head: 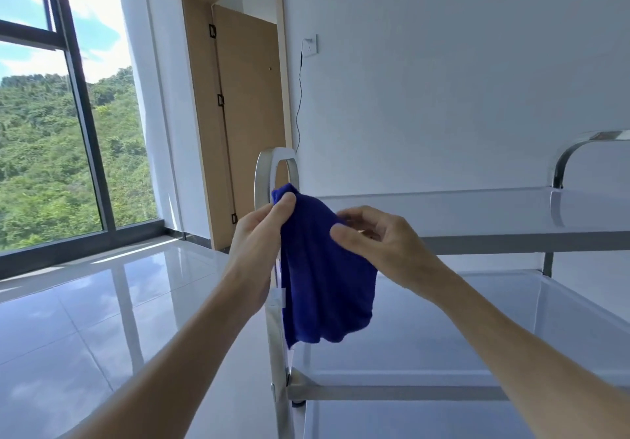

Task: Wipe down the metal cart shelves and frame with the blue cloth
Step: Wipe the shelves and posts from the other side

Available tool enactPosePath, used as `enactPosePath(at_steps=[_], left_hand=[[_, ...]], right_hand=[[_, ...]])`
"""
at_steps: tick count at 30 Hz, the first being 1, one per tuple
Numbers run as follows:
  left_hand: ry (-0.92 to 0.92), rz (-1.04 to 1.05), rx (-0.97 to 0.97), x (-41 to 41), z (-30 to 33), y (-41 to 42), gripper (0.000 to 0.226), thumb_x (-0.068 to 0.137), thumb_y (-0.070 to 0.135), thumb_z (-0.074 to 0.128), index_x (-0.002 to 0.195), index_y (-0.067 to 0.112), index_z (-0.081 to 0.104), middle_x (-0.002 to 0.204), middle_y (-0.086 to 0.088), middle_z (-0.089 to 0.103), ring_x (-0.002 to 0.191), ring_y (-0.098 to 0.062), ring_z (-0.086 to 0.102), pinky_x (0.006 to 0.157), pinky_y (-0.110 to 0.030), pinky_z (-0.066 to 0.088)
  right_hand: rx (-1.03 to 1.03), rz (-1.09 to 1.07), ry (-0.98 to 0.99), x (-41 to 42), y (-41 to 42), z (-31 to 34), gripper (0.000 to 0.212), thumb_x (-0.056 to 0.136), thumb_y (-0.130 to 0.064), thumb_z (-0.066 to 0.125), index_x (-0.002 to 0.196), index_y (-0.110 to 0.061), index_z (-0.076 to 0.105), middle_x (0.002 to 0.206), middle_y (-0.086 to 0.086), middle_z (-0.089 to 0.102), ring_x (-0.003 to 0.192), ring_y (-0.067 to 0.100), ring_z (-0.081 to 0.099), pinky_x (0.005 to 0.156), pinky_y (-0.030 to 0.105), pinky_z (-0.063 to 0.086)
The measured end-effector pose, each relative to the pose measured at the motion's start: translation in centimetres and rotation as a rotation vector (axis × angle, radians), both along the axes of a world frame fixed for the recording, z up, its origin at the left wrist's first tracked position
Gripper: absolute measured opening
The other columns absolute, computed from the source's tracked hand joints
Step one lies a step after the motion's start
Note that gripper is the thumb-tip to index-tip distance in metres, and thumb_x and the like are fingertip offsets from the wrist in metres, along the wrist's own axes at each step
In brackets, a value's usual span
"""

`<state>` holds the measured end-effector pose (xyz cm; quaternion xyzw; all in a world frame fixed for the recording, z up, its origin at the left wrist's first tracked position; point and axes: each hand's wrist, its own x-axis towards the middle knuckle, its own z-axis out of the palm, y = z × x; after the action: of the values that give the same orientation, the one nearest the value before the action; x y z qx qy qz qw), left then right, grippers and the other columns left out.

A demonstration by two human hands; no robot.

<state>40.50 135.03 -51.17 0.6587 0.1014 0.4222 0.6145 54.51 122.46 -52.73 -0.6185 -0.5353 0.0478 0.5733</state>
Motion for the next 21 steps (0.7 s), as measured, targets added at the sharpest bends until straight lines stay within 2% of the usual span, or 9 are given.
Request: enactPosePath(at_steps=[3, 5, 8, 11, 13, 14, 17, 19, 21], left_hand=[[0.029, 0.033, 0.044, -0.1, 0.5, 0.5, 0.034, 0.1, 0.037, 0.054, 0.093, 0.011, 0.075, 0.086, -0.003, 0.074, 0.076, -0.008, 0.065, 0.073, -0.024, 0.054], [0.087, 0.102, 0.117, -0.2, 0.7, 1.1, 0.042, 0.097, 0.044, 0.055, 0.095, 0.006, 0.074, 0.09, -0.012, 0.073, 0.077, -0.014, 0.063, 0.075, -0.032, 0.051], [0.141, 0.246, 0.225, 0.1, 1.5, 2.2, 0.055, 0.093, 0.051, 0.059, 0.092, -0.003, 0.072, 0.082, -0.02, 0.068, 0.07, -0.019, 0.057, 0.068, -0.035, 0.046], [0.15, 0.308, 0.271, 0.5, 3.1, 3.5, 0.033, 0.093, 0.041, 0.064, 0.088, 0.011, 0.076, 0.082, -0.01, 0.073, 0.073, -0.016, 0.063, 0.072, -0.033, 0.053], [0.136, 0.299, 0.294, 0.6, 3.9, 4.4, 0.014, 0.094, 0.028, 0.064, 0.095, 0.019, 0.075, 0.086, 0.0, 0.076, 0.078, -0.015, 0.07, 0.078, -0.031, 0.058], [0.135, 0.321, 0.31, 0.6, 4.0, 4.8, 0.013, 0.094, 0.024, 0.064, 0.102, 0.02, 0.073, 0.091, 0.001, 0.076, 0.081, -0.015, 0.07, 0.081, -0.032, 0.059], [0.136, 0.451, 0.355, 0.9, 3.6, 5.3, 0.028, 0.091, 0.028, 0.067, 0.118, 0.022, 0.062, 0.107, 0.005, 0.069, 0.092, -0.017, 0.068, 0.086, -0.036, 0.056], [0.143, 0.534, 0.402, 1.1, 3.2, 5.6, 0.037, 0.09, 0.028, 0.068, 0.123, 0.025, 0.055, 0.118, 0.005, 0.06, 0.1, -0.017, 0.064, 0.089, -0.039, 0.054], [0.142, 0.567, 0.411, 1.2, 2.8, 6.1, 0.048, 0.089, 0.027, 0.068, 0.133, 0.026, 0.048, 0.127, 0.002, 0.049, 0.101, -0.019, 0.061, 0.085, -0.036, 0.053]], right_hand=[[-0.023, 0.023, -0.006, -0.2, -0.3, 0.7, 0.027, 0.091, -0.028, 0.069, 0.115, -0.014, 0.068, 0.106, 0.0, 0.074, 0.097, 0.019, 0.07, 0.085, 0.032, 0.06], [-0.004, 0.021, 0.015, -0.1, -0.4, 1.5, 0.023, 0.092, -0.028, 0.069, 0.11, -0.015, 0.07, 0.102, 0.0, 0.075, 0.094, 0.019, 0.071, 0.082, 0.032, 0.061], [-0.019, -0.055, -0.018, -0.3, 0.3, 2.8, 0.021, 0.094, -0.034, 0.066, 0.107, -0.019, 0.071, 0.097, -0.003, 0.075, 0.089, 0.015, 0.072, 0.079, 0.034, 0.062], [-0.009, -0.262, -0.108, 0.2, 2.4, 4.6, 0.024, 0.098, -0.038, 0.06, 0.107, -0.018, 0.069, 0.1, -0.002, 0.072, 0.092, 0.017, 0.068, 0.081, 0.034, 0.059], [-0.036, -0.407, -0.155, 0.8, 3.7, 5.5, 0.027, 0.1, -0.038, 0.055, 0.109, -0.015, 0.066, 0.101, 0.0, 0.069, 0.093, 0.019, 0.065, 0.081, 0.034, 0.056], [-0.103, -0.455, -0.174, 1.2, 4.4, 5.7, 0.028, 0.101, -0.039, 0.052, 0.111, -0.015, 0.064, 0.103, 0.002, 0.067, 0.093, 0.021, 0.063, 0.083, 0.037, 0.054], [-0.496, -0.599, -0.414, 2.2, 5.7, 4.8, 0.025, 0.102, -0.035, 0.047, 0.123, -0.023, 0.053, 0.112, 0.003, 0.059, 0.102, 0.026, 0.056, 0.088, 0.041, 0.047], [-0.499, -0.659, -0.623, 2.3, 6.3, 4.0, 0.021, 0.101, -0.021, 0.049, 0.122, -0.025, 0.052, 0.117, 0.005, 0.055, 0.107, 0.028, 0.054, 0.086, 0.039, 0.044], [-0.399, -0.627, -0.798, 2.0, 7.0, 3.7, 0.017, 0.099, -0.01, 0.051, 0.113, -0.019, 0.055, 0.109, 0.006, 0.058, 0.097, 0.028, 0.059, 0.077, 0.036, 0.047]])
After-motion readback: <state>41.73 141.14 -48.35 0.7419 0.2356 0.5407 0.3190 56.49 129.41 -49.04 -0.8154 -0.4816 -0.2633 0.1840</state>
